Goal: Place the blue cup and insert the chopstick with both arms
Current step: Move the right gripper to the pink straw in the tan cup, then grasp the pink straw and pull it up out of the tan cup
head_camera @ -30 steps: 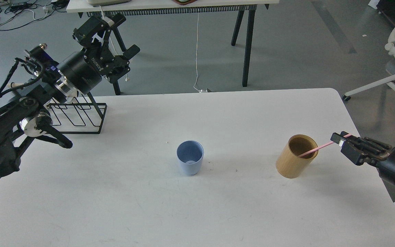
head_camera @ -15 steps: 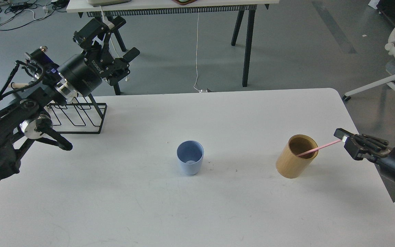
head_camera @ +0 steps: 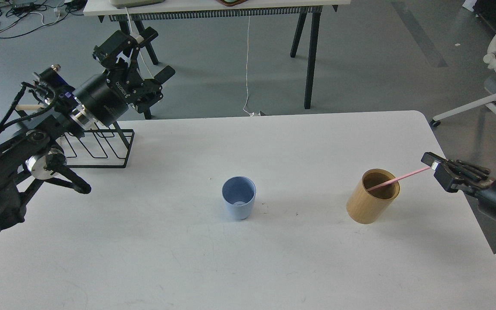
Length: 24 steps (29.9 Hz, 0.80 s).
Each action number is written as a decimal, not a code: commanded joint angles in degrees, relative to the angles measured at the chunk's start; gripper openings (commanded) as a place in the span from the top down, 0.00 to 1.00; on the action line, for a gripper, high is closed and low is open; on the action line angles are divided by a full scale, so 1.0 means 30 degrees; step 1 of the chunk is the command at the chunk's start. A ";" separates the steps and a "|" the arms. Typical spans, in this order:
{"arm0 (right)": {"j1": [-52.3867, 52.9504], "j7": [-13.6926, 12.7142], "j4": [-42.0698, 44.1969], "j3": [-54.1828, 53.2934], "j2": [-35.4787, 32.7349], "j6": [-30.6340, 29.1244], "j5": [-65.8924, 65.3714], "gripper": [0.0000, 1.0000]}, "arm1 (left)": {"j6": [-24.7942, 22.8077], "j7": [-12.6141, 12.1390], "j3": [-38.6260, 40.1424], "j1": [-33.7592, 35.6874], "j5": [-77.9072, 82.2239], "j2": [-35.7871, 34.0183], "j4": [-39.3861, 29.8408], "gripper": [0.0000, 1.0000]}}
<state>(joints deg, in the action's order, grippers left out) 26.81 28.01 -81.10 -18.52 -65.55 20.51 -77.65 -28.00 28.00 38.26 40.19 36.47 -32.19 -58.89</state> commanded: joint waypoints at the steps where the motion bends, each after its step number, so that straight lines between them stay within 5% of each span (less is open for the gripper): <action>1: 0.0027 -0.0003 -0.0036 -0.0124 0.0140 -0.0012 0.0044 1.00 | 0.0000 -0.0001 0.0020 -0.0010 0.0002 -0.0020 0.0029 0.01; 24: 0.0202 -0.0003 -0.2321 -0.0592 -0.1792 -0.0276 0.1830 1.00 | 0.0000 -0.0001 -0.0009 -0.0361 0.0002 0.0067 0.0146 0.01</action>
<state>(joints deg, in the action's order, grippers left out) 27.32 28.00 -87.22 -19.73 -69.74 19.77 -72.80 -28.00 28.00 38.23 39.27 36.48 -32.06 -58.55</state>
